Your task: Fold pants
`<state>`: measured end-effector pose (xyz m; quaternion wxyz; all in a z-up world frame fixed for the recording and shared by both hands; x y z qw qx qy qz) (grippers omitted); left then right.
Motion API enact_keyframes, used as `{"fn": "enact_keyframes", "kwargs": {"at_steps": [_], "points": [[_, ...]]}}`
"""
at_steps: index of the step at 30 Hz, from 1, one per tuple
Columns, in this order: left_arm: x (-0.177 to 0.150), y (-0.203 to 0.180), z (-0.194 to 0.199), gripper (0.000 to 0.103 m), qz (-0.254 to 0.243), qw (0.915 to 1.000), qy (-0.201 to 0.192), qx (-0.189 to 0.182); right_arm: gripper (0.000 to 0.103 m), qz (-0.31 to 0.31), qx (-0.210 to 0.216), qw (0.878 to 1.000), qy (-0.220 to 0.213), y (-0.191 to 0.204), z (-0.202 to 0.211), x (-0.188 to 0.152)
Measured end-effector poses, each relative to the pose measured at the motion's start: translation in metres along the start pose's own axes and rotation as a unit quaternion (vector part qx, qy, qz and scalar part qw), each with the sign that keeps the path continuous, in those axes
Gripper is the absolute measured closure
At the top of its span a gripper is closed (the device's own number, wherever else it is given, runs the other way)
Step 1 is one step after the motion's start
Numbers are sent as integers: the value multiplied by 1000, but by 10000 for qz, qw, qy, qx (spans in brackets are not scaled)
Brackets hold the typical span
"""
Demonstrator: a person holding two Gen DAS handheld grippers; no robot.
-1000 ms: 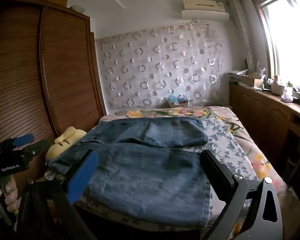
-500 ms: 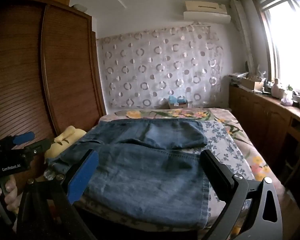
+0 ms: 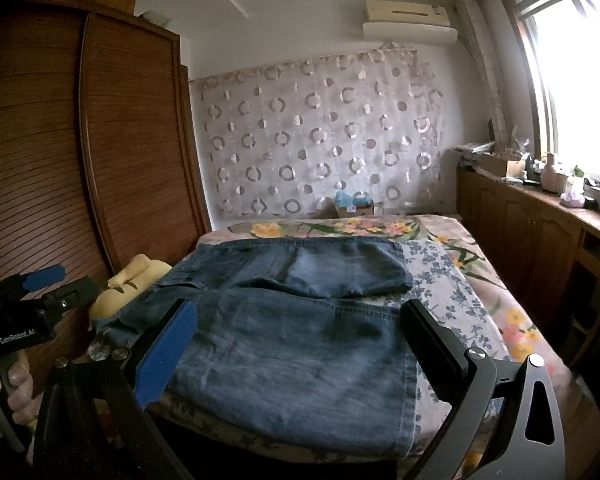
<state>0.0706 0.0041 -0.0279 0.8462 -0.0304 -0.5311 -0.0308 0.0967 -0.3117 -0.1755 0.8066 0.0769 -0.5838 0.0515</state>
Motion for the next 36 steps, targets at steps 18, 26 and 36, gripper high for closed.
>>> {"fn": "enact_keyframes", "kwargs": {"at_steps": [18, 26, 36], "points": [[3, -2, 1, 15, -14, 10000, -39, 8, 2, 25, 17, 10000, -6, 1, -1, -2], [2, -2, 2, 15, -13, 10000, -55, 11, 2, 23, 22, 10000, -7, 1, -1, -2], [2, -2, 2, 15, -12, 10000, -73, 10, 2, 30, 20, 10000, -15, 2, 0, -2]]}}
Point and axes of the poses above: each gripper's, at about its wrist camera, not at the fingertips, and z roughly against the way its jaws point, y to its left, x to its top, the point moved 8 cm from there along -z, roughly the way its jaws point, and after that the axes turned 5 degrees about -x, right-handed, at the moved point
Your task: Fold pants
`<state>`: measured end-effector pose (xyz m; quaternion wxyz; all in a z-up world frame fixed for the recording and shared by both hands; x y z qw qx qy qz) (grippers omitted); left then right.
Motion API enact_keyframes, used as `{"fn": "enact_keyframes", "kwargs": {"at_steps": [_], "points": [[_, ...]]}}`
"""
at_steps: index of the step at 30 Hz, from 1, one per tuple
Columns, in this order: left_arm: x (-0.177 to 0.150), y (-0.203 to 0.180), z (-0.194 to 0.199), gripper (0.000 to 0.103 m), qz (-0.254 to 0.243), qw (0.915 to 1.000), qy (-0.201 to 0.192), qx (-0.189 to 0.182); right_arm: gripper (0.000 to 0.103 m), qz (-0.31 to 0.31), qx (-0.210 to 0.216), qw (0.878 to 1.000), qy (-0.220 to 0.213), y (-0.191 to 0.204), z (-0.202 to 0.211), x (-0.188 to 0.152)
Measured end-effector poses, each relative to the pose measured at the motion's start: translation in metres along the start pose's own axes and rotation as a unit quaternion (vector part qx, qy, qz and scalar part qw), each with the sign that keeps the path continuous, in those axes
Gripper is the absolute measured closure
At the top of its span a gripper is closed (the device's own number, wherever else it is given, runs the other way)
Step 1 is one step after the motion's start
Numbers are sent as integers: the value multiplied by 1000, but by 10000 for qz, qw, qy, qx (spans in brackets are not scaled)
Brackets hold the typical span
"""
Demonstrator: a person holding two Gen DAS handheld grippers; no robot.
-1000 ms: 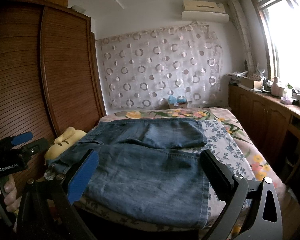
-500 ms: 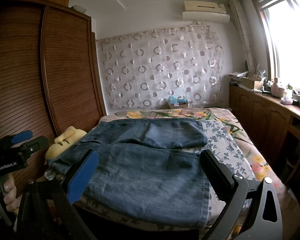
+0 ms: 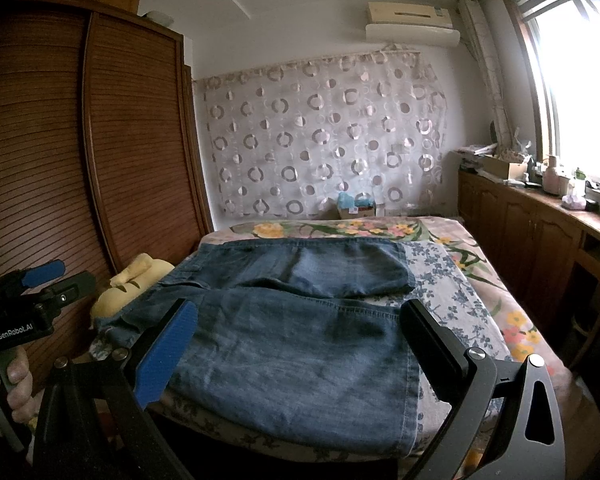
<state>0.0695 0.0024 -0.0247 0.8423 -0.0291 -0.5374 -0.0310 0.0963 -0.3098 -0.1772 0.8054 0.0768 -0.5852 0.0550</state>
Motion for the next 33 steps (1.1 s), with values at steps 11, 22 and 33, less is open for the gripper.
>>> {"fn": "enact_keyframes", "kwargs": {"at_steps": [11, 22, 33], "points": [[0, 0, 0, 15, 2, 10000, -14, -2, 2, 3, 2, 10000, -6, 1, 0, -1], [0, 0, 0, 15, -12, 10000, 38, -17, 2, 39, 18, 10000, 40, -1, -1, -4], [-20, 18, -34, 15, -8, 9990, 424, -138, 2, 155, -114, 9994, 278, -11, -10, -16]]}}
Point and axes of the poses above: each gripper's, at about its wrist camera, not at the fingertips, and z roughly against the way its jaws point, y to its left, x to its top, the point moved 8 cm from there along -z, roughly the way its jaws point, and after that the axes turned 5 degrees about -x, right-handed, at the moved point
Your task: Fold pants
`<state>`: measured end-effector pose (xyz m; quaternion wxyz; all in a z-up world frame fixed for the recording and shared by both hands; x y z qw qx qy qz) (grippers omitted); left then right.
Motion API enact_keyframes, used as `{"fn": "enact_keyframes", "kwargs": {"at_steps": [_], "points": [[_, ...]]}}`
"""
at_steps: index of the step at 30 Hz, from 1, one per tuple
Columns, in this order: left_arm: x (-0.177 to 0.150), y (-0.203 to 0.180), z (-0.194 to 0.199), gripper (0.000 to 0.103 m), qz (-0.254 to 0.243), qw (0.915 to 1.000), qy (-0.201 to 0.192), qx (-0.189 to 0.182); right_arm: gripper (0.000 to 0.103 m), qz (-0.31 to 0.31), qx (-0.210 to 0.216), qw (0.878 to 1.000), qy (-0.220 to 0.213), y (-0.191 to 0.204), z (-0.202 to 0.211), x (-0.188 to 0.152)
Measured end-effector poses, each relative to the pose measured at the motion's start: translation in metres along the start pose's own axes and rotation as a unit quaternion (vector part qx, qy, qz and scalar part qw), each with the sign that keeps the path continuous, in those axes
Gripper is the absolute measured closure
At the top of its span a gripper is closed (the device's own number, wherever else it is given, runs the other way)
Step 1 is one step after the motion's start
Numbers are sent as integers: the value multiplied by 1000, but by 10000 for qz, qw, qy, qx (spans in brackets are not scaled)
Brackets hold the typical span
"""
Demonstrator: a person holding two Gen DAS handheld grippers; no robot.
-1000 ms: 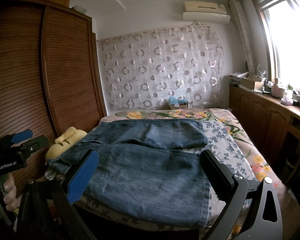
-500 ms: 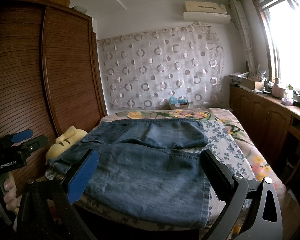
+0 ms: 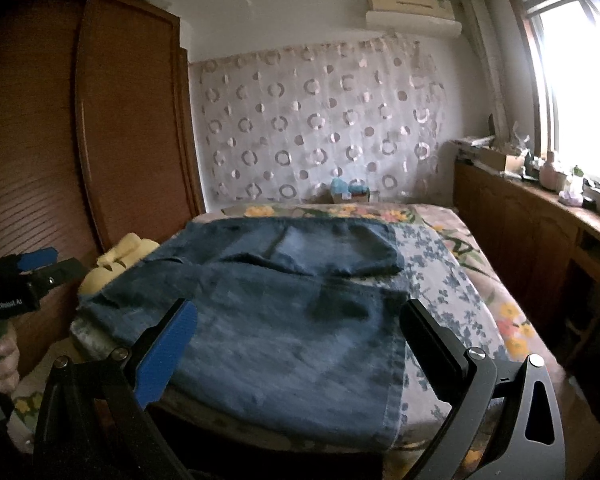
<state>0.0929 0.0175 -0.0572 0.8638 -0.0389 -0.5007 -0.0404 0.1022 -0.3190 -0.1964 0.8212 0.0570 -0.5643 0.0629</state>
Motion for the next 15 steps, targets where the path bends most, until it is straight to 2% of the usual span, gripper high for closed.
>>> {"fn": "enact_keyframes", "kwargs": {"at_steps": [5, 15], "points": [[-9, 14, -18, 15, -3, 9998, 201, 41, 2, 114, -80, 9994, 313, -8, -11, -12], [-25, 52, -36, 15, 235, 9991, 363, 28, 2, 90, -162, 9980, 596, -22, -17, -20]]}}
Point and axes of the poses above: each gripper's, at about its wrist camera, not at the fingertips, and z roughly against the way its jaws point, y to its left, x to its top, the point moved 8 cm from there along -z, roughly the way its jaws point, and after that the axes turned 5 degrees about -x, right-handed, at the moved point
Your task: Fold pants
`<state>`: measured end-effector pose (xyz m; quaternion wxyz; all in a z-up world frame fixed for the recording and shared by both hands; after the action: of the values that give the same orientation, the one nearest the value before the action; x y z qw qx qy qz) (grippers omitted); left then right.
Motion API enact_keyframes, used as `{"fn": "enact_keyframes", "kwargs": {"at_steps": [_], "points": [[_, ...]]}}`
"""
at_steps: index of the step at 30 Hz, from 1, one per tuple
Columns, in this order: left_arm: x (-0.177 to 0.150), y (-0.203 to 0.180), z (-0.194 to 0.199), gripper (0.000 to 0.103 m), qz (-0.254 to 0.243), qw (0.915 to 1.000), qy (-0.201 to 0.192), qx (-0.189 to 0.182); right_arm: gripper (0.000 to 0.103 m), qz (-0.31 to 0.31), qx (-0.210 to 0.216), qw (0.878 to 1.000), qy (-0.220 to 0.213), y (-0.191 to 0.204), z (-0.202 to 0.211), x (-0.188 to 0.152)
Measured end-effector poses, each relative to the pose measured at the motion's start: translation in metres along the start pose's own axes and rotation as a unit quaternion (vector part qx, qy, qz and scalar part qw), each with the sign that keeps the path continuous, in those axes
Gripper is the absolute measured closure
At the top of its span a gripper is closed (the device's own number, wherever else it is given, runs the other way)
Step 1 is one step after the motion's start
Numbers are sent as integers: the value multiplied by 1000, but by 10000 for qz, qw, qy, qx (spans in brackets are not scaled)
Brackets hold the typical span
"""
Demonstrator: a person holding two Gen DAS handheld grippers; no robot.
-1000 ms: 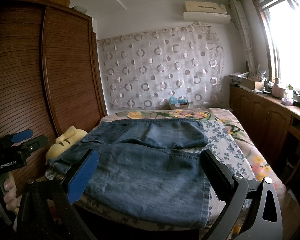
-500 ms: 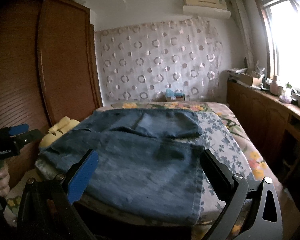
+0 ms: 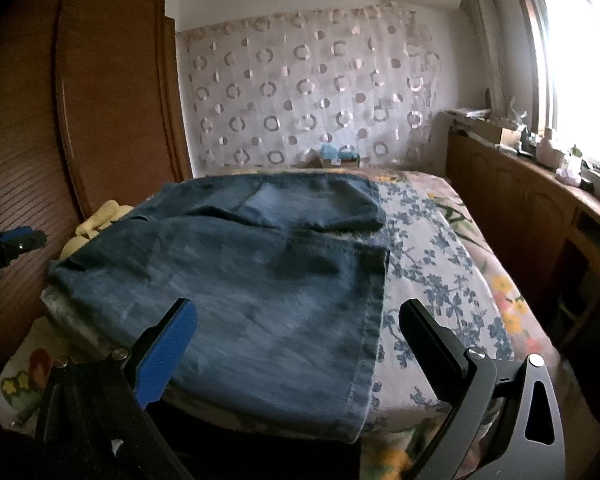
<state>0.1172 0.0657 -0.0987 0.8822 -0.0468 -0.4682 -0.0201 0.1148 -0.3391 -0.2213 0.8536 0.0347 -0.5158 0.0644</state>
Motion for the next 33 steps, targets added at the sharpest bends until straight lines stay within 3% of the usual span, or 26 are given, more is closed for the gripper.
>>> {"fn": "enact_keyframes", "kwargs": {"at_steps": [12, 33], "points": [[-19, 63, -13, 15, 292, 9991, 220, 235, 7, -13, -14, 9988, 492, -11, 3, -21], [-66, 146, -69, 23, 978, 9894, 820, 692, 11, -37, 88, 9970, 762, -12, 20, -34]]}}
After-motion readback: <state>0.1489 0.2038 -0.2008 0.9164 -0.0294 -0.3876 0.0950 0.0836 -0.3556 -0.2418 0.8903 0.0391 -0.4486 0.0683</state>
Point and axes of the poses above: each gripper's, at about its wrist camera, not at the fingertips, and z roughly against the way its jaws point, y to its left, x to its top, the point moved 8 cm from there along -z, roughly the way its jaws point, and after that the axes turned 5 degrees about -x, right-handed, at the moved point
